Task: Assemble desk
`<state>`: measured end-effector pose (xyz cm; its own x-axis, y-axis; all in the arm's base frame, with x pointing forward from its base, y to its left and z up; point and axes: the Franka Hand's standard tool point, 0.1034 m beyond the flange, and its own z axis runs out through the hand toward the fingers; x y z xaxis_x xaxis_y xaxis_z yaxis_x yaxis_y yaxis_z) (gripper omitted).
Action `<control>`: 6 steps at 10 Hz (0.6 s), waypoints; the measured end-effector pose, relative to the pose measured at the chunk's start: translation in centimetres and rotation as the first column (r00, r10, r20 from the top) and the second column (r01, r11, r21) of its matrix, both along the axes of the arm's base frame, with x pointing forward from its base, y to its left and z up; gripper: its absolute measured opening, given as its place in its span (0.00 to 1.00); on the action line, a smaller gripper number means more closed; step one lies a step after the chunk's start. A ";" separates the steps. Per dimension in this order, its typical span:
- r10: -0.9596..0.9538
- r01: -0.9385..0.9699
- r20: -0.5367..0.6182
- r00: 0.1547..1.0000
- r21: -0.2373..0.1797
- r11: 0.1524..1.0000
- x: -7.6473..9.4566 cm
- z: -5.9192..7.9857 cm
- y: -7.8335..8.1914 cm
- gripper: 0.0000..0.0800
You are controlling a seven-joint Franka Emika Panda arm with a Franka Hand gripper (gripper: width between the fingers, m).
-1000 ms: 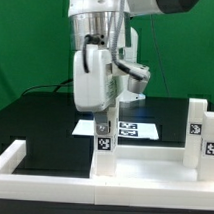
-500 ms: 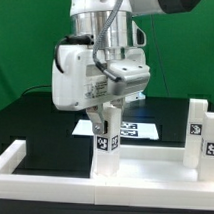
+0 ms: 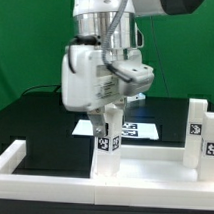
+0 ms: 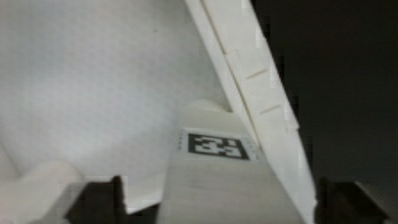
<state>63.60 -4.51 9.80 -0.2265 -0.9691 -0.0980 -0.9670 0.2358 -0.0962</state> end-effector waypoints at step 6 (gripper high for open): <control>0.528 -0.526 0.006 0.849 -0.074 0.847 -0.5 -0.3 1.6 0.81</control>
Offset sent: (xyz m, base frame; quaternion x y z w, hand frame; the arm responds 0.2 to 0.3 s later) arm 0.0000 0.0000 0.0000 0.0000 0.0000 -0.1938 0.9810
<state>63.09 -2.86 9.53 0.3214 -0.9465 -0.0274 -0.9412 -0.3162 -0.1190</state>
